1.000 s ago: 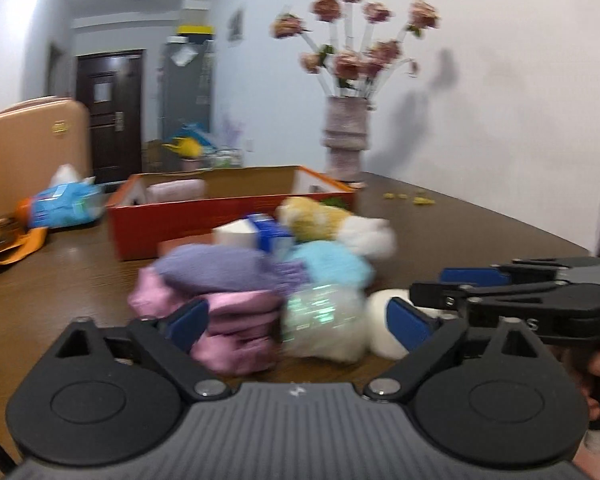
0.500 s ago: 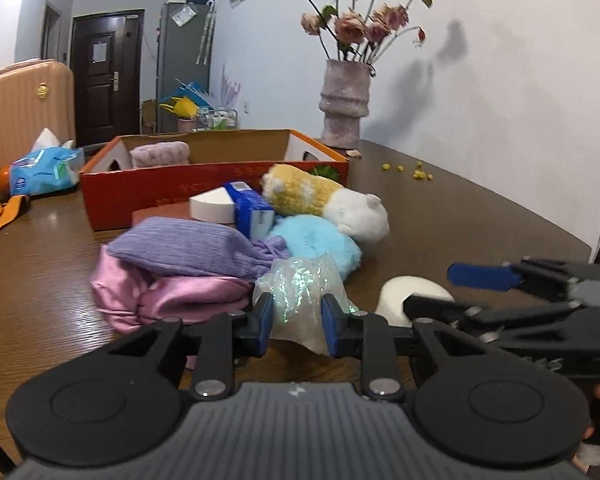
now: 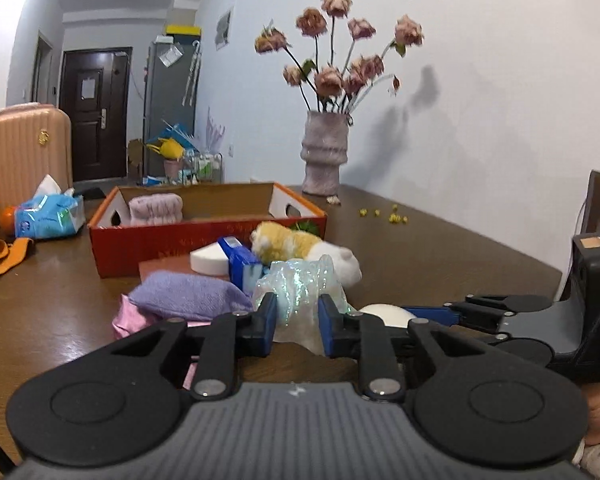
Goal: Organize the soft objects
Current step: 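Grasp the white round sponge with the right tool while the left tool lifts the bag, then drop the bag from the left tool and sponge from the right tool into the box, then grasp the lavender cloth pouch with the left tool, then carry the lavender pouch in the left tool into the box and release, then move both tools back toward the remaining soft items on the table, then close both tools on the white-and-yellow plush lamb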
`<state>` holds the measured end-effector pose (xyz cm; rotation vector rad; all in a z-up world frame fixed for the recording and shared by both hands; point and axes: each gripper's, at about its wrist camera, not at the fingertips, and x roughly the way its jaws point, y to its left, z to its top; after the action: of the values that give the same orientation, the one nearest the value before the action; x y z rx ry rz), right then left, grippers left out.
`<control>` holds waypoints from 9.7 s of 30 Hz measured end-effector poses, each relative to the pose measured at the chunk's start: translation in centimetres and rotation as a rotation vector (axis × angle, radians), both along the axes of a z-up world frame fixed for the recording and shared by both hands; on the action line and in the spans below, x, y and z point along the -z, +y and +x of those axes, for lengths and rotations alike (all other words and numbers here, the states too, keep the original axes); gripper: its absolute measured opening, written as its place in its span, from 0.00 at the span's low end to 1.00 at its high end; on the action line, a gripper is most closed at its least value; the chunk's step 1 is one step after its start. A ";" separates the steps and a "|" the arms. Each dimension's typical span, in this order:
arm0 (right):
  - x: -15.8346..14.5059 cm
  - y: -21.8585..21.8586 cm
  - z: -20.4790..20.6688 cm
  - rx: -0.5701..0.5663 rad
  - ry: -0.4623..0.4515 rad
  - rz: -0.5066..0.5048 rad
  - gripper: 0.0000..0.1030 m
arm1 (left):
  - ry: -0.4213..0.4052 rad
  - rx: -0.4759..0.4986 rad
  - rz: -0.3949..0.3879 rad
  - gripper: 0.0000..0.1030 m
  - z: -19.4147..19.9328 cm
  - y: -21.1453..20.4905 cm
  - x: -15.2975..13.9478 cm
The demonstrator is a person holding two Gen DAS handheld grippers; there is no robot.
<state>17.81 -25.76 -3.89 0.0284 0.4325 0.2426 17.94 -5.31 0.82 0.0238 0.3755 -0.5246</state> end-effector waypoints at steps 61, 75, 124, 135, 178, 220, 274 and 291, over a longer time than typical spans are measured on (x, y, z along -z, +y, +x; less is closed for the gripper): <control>-18.5 -3.9 13.8 0.087 -0.116 0.116 0.74 | -0.200 -0.379 0.067 0.81 12.6 6.6 -12.6; -6.8 -0.5 -7.0 0.038 -0.248 0.024 0.80 | -0.249 -0.309 0.060 0.96 -5.4 6.4 -4.3; -4.4 3.6 6.7 -0.055 0.010 0.234 0.04 | 0.067 -0.108 -0.148 0.09 6.4 5.8 -4.1; -1.8 2.5 -0.2 -0.096 0.128 0.194 0.04 | 0.203 -0.133 -0.057 0.10 -1.6 4.6 1.8; -10.6 4.4 22.7 -0.076 0.042 0.197 0.09 | 0.227 -0.162 -0.171 0.06 24.1 6.5 -6.2; -15.9 -3.3 11.9 0.111 -0.276 0.012 0.86 | -0.218 -0.403 -0.014 0.99 12.9 7.7 -10.3; 0.7 -7.9 15.5 0.068 0.178 0.240 0.60 | 0.150 -0.013 0.065 0.20 19.9 -9.6 2.3; -0.4 -7.2 11.1 0.130 0.104 0.156 0.44 | 0.182 0.016 0.002 0.59 18.0 -10.0 1.5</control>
<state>28.90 -32.93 -3.51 0.2222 0.5129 0.1471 35.95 -15.35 -0.70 -0.0194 0.5539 -0.5441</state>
